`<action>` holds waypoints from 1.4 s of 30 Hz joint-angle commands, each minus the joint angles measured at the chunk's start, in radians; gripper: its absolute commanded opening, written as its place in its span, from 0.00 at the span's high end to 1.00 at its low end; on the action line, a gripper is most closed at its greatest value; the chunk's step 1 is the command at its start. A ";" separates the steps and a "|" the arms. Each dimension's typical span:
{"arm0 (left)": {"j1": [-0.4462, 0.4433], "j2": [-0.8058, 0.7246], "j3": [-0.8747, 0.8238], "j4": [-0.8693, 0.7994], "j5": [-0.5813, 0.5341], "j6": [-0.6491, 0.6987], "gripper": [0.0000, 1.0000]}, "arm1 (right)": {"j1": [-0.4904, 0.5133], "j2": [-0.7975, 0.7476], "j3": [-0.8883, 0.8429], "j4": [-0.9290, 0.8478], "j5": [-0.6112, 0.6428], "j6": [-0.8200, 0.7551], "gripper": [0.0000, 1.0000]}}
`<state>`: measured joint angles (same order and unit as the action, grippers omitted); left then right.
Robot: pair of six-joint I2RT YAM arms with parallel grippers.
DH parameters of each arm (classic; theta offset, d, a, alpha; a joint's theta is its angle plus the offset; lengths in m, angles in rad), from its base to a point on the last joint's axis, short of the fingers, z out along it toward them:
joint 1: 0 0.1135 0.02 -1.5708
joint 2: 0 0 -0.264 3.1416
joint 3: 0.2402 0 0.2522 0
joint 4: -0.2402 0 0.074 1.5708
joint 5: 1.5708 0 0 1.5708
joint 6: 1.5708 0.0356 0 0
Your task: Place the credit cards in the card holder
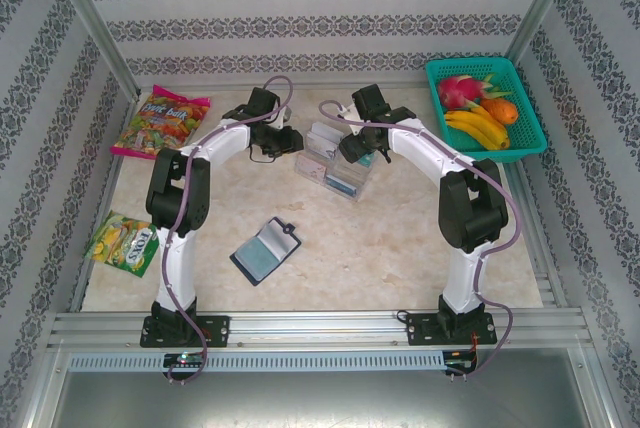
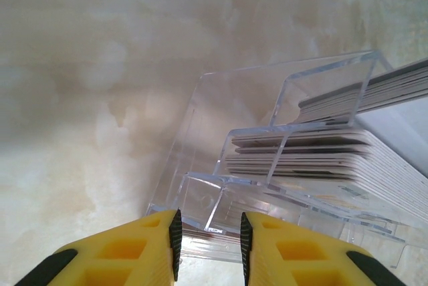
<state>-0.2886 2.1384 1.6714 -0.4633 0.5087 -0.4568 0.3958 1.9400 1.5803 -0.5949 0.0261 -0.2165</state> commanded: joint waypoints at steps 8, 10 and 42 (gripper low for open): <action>-0.005 0.037 0.028 -0.015 -0.007 0.030 0.67 | 0.006 -0.035 -0.016 -0.002 0.008 -0.005 0.30; -0.006 0.047 0.028 -0.016 -0.002 0.031 0.68 | 0.008 -0.030 -0.011 -0.003 0.008 -0.004 0.30; -0.014 0.096 -0.005 -0.003 -0.021 0.016 0.68 | 0.005 -0.024 -0.024 0.002 0.025 0.003 0.30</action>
<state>-0.2939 2.2044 1.6871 -0.4347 0.5407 -0.4557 0.4164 1.9396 1.5673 -0.5945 0.0349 -0.2161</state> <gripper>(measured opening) 0.321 0.697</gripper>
